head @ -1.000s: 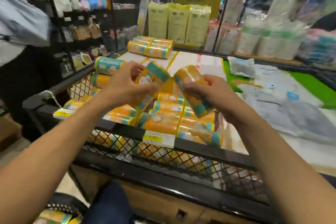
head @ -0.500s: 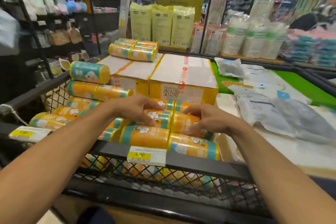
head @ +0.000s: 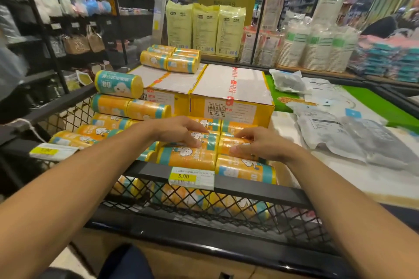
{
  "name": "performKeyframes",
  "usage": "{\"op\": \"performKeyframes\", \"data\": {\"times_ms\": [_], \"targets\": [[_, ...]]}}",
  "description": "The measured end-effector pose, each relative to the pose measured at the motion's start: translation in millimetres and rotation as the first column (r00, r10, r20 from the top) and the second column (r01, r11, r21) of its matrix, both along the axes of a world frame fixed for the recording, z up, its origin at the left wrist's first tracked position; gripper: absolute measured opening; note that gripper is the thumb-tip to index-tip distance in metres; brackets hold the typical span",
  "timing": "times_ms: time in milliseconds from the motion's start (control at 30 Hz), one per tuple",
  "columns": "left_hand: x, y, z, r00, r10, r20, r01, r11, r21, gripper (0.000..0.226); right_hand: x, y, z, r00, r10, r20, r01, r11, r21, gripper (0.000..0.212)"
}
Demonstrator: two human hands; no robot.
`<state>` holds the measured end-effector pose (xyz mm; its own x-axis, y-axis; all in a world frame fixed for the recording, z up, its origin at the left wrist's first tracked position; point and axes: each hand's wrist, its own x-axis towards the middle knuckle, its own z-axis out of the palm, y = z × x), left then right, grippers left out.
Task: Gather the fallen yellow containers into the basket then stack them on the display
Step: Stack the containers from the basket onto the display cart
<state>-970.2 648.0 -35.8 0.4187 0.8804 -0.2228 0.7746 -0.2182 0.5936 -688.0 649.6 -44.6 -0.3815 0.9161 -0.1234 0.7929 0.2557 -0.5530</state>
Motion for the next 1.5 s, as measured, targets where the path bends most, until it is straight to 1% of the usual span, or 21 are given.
{"op": "performKeyframes", "data": {"times_ms": [67,100,200,267,333,367,433,500,600,700,767,867,967,1033,1067,1167,1200,1267,1333,1400,1500], "targets": [[-0.5,-4.5,1.6,1.0,0.024,0.004,-0.024,0.999,0.021,0.052,-2.7,-4.6,5.4,0.989,-0.052,-0.141,0.061,0.997,0.054,0.048],[-0.7,-7.8,2.9,0.998,0.05,0.041,-0.052,0.998,0.043,0.051,-6.2,-8.2,11.5,0.972,-0.068,-0.225,0.089,0.993,0.083,0.044],[-7.8,-26.2,10.7,0.949,0.183,0.258,-0.229,0.96,0.163,0.043,-27.3,-23.1,33.2,0.897,-0.062,-0.437,0.128,0.984,0.123,0.041],[-17.5,-47.6,18.4,0.842,0.256,0.476,-0.386,0.901,0.199,0.035,-51.6,-36.8,41.5,0.843,-0.051,-0.535,0.103,0.992,0.067,0.042],[-31.2,-79.9,24.6,0.661,0.3,0.688,-0.523,0.841,0.136,0.029,-82.4,-52.7,45.8,0.807,-0.013,-0.59,0.043,0.998,0.037,0.043],[-40.6,-100.0,26.3,0.567,0.311,0.763,-0.572,0.815,0.093,0.027,-99.9,-61.1,47.3,0.797,0.007,-0.604,0.014,0.999,0.03,0.044],[-62.4,-143.8,24.9,0.438,0.331,0.836,-0.659,0.751,0.048,0.026,-138.3,-79.0,49.8,0.766,0.05,-0.64,-0.049,0.999,0.02,0.046],[-89.4,-185.8,16.9,0.379,0.363,0.851,-0.752,0.657,0.055,0.037,-179.1,-98.5,49.9,0.74,0.114,-0.663,-0.112,0.993,0.045,0.043],[-131.1,-247.6,3.4,0.33,0.429,0.841,-0.861,0.503,0.081,0.043,-241.0,-133.5,47.0,0.72,0.198,-0.665,-0.197,0.977,0.078,0.043],[-165.0,-309.3,-14.9,0.243,0.475,0.846,-0.937,0.342,0.077,0.03,-295.6,-174.8,38.1,0.684,0.289,-0.669,-0.316,0.945,0.085,0.027],[-183.8,-351.8,-31.5,0.187,0.518,0.835,-0.968,0.24,0.068,0.027,-326.5,-201.3,22.3,0.671,0.352,-0.653,-0.397,0.914,0.085,0.028],[-210.2,-411.8,-77.5,0.046,0.566,0.823,-0.993,0.114,-0.023,0.027,-367.5,-236.9,-18.8,0.681,0.419,-0.601,-0.503,0.863,0.031,0.036],[-224.1,-465.2,-139.5,-0.138,0.611,0.779,-0.987,-0.02,-0.159,0.026,-401.1,-261.5,-77.7,0.722,0.454,-0.521,-0.577,0.811,-0.093,0.051],[-225.6,-491.8,-183.9,-0.267,0.624,0.734,-0.959,-0.096,-0.267,0.022,-415.2,-273.5,-119.3,0.757,0.459,-0.465,-0.591,0.784,-0.189,0.053],[-225.1,-501.9,-206.5,-0.319,0.632,0.707,-0.942,-0.13,-0.309,0.024,-420.5,-278.5,-139.2,0.776,0.458,-0.433,-0.587,0.777,-0.228,0.053],[-225.1,-520.7,-269.1,-0.421,0.691,0.587,-0.897,-0.224,-0.38,0.048,-434.0,-285.4,-197.6,0.821,0.472,-0.322,-0.563,0.763,-0.316,0.051],[-226.5,-525.0,-288.5,-0.448,0.703,0.553,-0.883,-0.25,-0.398,0.049,-438.4,-286.0,-216.6,0.835,0.469,-0.287,-0.547,0.759,-0.352,0.052],[-228.9,-531.8,-319.9,-0.476,0.736,0.481,-0.864,-0.289,-0.413,0.042,-448.1,-286.1,-253.9,0.858,0.464,-0.223,-0.514,0.756,-0.406,0.057],[-234.5,-535.9,-346.6,-0.488,0.78,0.392,-0.859,-0.35,-0.374,0.046,-458.8,-284.6,-288.2,0.87,0.463,-0.17,-0.489,0.765,-0.419,0.063],[-241.0,-537.8,-366.2,-0.466,0.842,0.274,-0.875,-0.392,-0.283,0.051,-471.4,-283.9,-317.1,0.878,0.464,-0.114,-0.465,0.777,-0.425,0.067],[-253.3,-541.0,-390.5,-0.429,0.898,0.1,-0.901,-0.418,-0.115,0.045,-485.7,-282.8,-354.4,0.888,0.458,-0.044,-0.437,0.809,-0.394,0.071]]}}
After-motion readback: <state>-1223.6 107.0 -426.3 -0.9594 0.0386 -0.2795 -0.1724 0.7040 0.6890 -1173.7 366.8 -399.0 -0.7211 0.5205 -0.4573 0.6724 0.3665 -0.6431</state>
